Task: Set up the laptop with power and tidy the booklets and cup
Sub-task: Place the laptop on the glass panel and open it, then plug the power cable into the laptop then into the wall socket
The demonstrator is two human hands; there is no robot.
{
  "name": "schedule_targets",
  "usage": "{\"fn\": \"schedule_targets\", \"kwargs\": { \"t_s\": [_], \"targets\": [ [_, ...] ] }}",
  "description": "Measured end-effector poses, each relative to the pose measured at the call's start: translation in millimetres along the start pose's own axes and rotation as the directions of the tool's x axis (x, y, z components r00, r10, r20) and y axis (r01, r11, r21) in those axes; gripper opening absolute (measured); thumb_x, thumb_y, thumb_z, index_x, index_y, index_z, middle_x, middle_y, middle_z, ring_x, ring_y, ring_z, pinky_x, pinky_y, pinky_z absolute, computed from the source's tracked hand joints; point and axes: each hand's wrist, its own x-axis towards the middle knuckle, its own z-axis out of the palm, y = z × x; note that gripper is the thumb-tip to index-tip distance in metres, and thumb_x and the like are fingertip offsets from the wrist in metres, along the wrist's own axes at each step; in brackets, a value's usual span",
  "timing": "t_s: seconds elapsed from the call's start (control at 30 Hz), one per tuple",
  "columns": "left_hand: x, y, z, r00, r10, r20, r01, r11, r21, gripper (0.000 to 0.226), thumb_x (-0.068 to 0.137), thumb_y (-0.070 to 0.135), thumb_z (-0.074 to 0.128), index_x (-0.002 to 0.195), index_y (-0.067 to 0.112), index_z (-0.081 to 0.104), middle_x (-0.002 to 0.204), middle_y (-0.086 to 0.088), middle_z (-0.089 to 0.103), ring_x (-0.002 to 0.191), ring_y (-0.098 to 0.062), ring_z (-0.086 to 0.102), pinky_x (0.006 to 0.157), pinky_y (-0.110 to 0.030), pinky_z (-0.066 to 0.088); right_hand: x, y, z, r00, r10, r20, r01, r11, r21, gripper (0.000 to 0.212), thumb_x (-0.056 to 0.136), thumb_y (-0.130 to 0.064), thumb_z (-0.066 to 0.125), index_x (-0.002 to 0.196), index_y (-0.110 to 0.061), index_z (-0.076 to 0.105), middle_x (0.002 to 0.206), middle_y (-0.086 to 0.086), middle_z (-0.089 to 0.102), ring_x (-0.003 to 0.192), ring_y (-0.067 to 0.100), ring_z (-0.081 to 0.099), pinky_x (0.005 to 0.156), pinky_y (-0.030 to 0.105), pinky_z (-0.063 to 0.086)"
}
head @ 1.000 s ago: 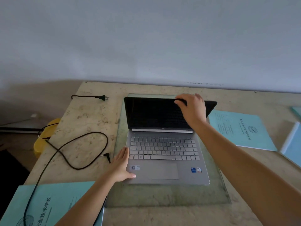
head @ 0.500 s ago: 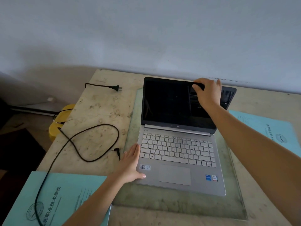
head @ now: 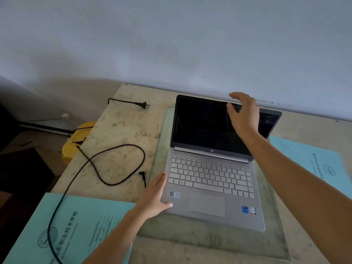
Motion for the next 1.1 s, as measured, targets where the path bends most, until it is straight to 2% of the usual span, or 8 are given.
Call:
{"fn": "schedule_targets", "kwargs": {
  "t_s": [0.1,0.23,0.33,0.43,0.57,0.73,0.9,1.1],
  "targets": [
    [-17,-5,-2,0.984,-0.007,-0.18,-0.011,0.995,-0.1,0.079,0.087,0.035,0.061,0.15,0.017,0.018,0.158,0.003,0.022,0.144,-0.014,0.021,0.117,-0.027,0.02,-31,-31,22,0.987,-0.14,0.079,0.132,0.985,0.109,0.025,0.085,-0.016,0.06,0.108,-0.022,0.064,0.098,-0.007,0.067,0.089,0.01,0.061,0.08,0.024,0.048],
    [-45,-20,-11,0.922,-0.038,-0.385,0.012,0.997,-0.07,0.065,0.089,0.033,0.059,0.146,0.017,0.031,0.151,0.001,0.038,0.139,-0.016,0.033,0.115,-0.03,0.026,-88,-59,81,0.861,-0.127,0.492,0.05,0.985,0.167,0.02,0.085,-0.019,0.061,0.103,-0.026,0.064,0.085,-0.014,0.063,0.07,0.001,0.061,0.068,0.025,0.056],
    [-67,-34,-16,0.904,-0.054,-0.425,0.062,0.998,0.005,0.065,0.09,0.033,0.057,0.146,0.015,0.031,0.152,-0.002,0.036,0.141,-0.017,0.031,0.116,-0.031,0.023,-134,-66,129,0.638,-0.017,0.77,-0.006,1.0,0.027,0.037,0.085,-0.031,0.062,0.121,-0.024,0.058,0.114,-0.003,0.062,0.092,0.013,0.062,0.076,0.026,0.049],
    [-92,-50,-16,0.916,-0.139,-0.376,0.186,0.978,0.091,0.069,0.093,0.04,0.048,0.15,0.018,0.015,0.159,0.001,0.017,0.147,-0.015,0.012,0.119,-0.034,0.008,-176,-65,161,0.471,0.025,0.882,0.047,0.997,-0.053,0.059,0.086,-0.038,0.063,0.136,-0.014,0.043,0.138,0.01,0.046,0.121,0.026,0.05,0.097,0.034,0.041],
    [-120,-63,-12,0.892,-0.276,-0.359,0.309,0.95,0.039,0.07,0.093,0.041,0.043,0.151,0.022,0.007,0.161,0.005,0.007,0.148,-0.013,-0.002,0.118,-0.036,-0.003,-201,-70,178,0.554,-0.008,0.833,0.239,0.96,-0.149,0.053,0.087,-0.039,0.059,0.132,-0.018,0.043,0.137,0.01,0.038,0.112,0.03,0.053,0.085,0.036,0.047],
    [-145,-66,-5,0.866,-0.337,-0.37,0.336,0.939,-0.068,0.062,0.093,0.035,0.044,0.148,0.024,0.019,0.158,0.006,0.018,0.146,-0.012,0.009,0.119,-0.035,0.006,-213,-77,180,0.574,-0.045,0.817,0.359,0.911,-0.202,0.048,0.088,-0.016,0.054,0.133,-0.019,0.038,0.13,0.01,0.043,0.11,0.029,0.052,0.069,0.033,0.044],
    [-144,-58,-7,0.859,-0.309,-0.409,0.289,0.951,-0.111,0.057,0.092,0.03,0.049,0.145,0.021,0.03,0.153,0.006,0.031,0.141,-0.011,0.026,0.115,-0.03,0.019,-220,-81,177,0.593,-0.024,0.805,0.125,0.99,-0.063,0.051,0.082,0.003,0.043,0.126,-0.022,0.036,0.113,0.008,0.048,0.077,0.023,0.054,0.056,0.029,0.04],
    [-102,-22,-15,0.892,-0.17,-0.42,0.157,0.985,-0.065,0.055,0.091,0.027,0.055,0.141,0.015,0.037,0.145,-0.001,0.043,0.133,-0.019,0.042,0.108,-0.038,0.036,-199,-62,136,0.577,-0.047,0.815,-0.044,0.995,0.089,0.032,0.09,-0.014,0.042,0.118,-0.023,0.056,0.105,0.003,0.06,0.081,0.022,0.061,0.067,0.037,0.052]
  ]
}}
